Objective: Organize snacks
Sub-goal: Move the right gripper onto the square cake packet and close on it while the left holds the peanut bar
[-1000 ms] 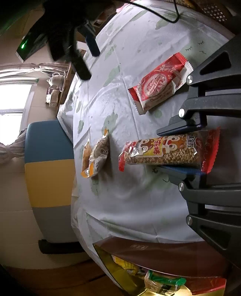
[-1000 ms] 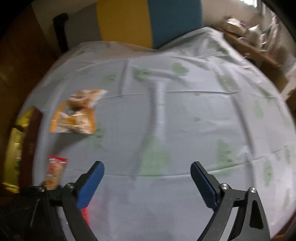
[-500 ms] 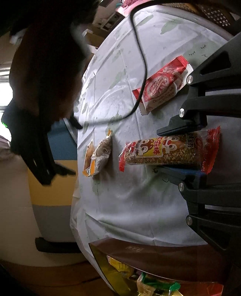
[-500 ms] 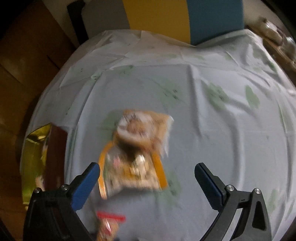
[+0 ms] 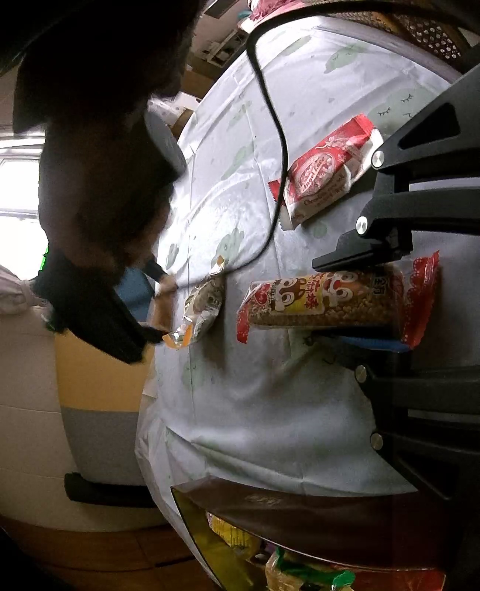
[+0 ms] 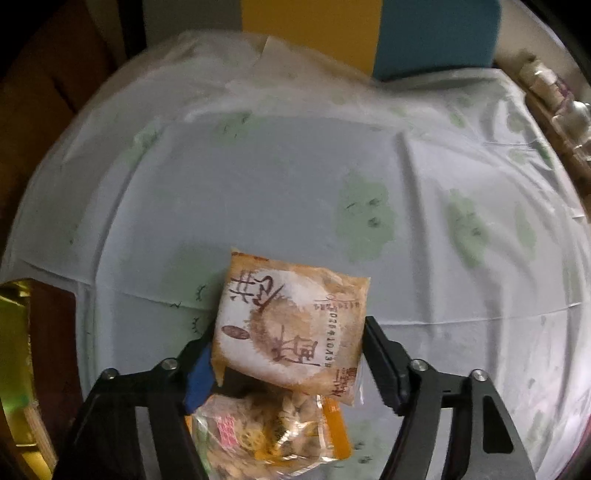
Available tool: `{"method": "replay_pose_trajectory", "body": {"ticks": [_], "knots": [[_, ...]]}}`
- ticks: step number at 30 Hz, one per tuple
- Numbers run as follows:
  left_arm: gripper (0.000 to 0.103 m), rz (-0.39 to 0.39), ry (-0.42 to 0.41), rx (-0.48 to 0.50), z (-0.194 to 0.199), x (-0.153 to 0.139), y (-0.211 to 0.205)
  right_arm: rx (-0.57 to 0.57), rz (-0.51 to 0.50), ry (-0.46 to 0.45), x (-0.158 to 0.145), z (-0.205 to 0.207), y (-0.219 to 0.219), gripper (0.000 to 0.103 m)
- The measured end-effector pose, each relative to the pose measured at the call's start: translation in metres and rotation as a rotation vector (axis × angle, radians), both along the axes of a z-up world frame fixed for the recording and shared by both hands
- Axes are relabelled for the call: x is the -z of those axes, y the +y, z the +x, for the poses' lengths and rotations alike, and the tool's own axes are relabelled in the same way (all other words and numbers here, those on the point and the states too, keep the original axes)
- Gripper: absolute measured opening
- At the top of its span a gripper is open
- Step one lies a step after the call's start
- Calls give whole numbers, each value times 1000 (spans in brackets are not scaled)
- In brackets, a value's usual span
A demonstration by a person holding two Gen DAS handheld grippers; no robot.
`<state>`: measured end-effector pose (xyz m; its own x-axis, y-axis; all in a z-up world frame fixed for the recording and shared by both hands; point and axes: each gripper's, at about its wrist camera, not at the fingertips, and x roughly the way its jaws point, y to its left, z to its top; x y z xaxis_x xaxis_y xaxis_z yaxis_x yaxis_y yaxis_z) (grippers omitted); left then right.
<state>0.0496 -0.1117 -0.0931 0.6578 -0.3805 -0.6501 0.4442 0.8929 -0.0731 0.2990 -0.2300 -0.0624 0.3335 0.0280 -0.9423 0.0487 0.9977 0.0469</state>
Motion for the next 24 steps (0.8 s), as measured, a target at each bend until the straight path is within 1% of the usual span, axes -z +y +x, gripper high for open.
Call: {"method": "replay_pose_trajectory", "body": {"ticks": [2,5,8,10,12,14,16,18,19,20,24], "knots": [[31,2,-1,0,0,0,-1,-14,5,-41,-15,-10,-9,69],[31,9,-4,-1,-1,0,-2,-13,11,-95,-41,-32,-35,69],[31,13,-5,-2,-1,-1,-3,-3,-22,-107,-54,-59,-64,69],[31,17,-5,-1,0,0,-4,-11,-23,-87,-51,-82,-84,69],[31,10,0,1,1,0,-4,-29,-47,-54,-40,-105,-100,69],[31,14,-1,0,2,0,-3,-46,-72,-21,-26,-123,-114,69],[31,27,-4,-1,2,0,-5,-59,-81,19,-6,-148,-123,69],[31,34,-4,-1,1,0,-6,-61,-83,35,10,-165,-126,69],[31,38,-4,-1,1,-1,-6,-58,-78,32,15,-171,-127,70],[31,44,-5,-1,1,-1,-7,-48,-81,3,17,-176,-128,70],[31,67,-9,-3,0,-2,-12,-49,-108,3,16,-175,-120,71]]}}
